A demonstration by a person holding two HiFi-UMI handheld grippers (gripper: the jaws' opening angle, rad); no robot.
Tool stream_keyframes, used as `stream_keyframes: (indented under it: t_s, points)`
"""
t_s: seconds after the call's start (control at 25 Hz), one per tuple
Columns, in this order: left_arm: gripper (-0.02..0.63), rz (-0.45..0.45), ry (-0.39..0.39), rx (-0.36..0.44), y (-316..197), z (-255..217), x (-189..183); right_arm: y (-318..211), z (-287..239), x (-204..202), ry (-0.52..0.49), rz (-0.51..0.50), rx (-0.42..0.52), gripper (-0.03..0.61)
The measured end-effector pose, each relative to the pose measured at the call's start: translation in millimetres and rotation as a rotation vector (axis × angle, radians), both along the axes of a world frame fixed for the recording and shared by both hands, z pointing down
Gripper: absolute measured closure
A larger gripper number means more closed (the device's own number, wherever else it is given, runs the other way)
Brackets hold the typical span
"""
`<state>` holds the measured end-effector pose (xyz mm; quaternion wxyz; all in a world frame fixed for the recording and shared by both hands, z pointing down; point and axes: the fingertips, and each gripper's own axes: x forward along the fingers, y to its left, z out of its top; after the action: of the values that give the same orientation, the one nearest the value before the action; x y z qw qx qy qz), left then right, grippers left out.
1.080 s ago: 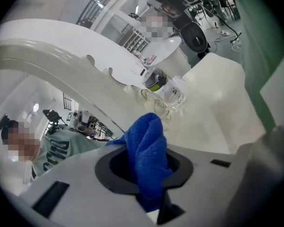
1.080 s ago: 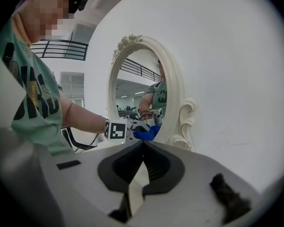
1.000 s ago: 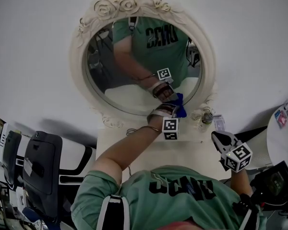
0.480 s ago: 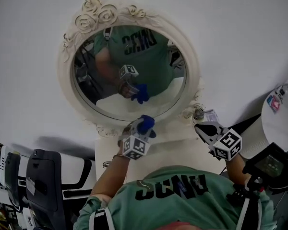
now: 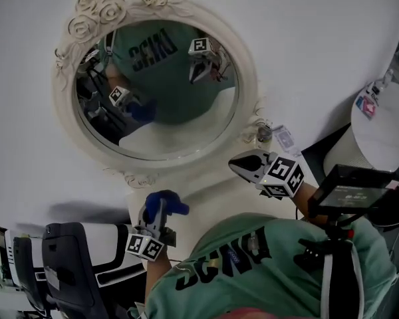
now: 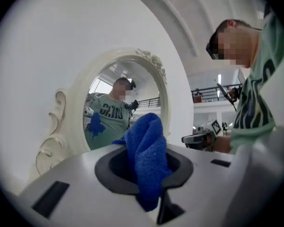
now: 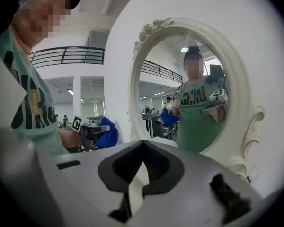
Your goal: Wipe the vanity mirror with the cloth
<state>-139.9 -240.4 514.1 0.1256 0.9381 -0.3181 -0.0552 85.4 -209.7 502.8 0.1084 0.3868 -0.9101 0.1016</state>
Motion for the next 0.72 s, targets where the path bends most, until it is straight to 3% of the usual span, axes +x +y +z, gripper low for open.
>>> stream_keyframes:
  t_s: [0.12, 0.72]
  points:
    - [0.525, -0.001, 0.049, -0.029, 8, 8, -5, -3, 5, -12, 0.017, -0.020, -0.002, 0.568]
    - [0.525, 0.098, 0.058, -0.003, 8, -3, 25, -2, 16, -5, 0.057, -0.003, -0.017, 0.568]
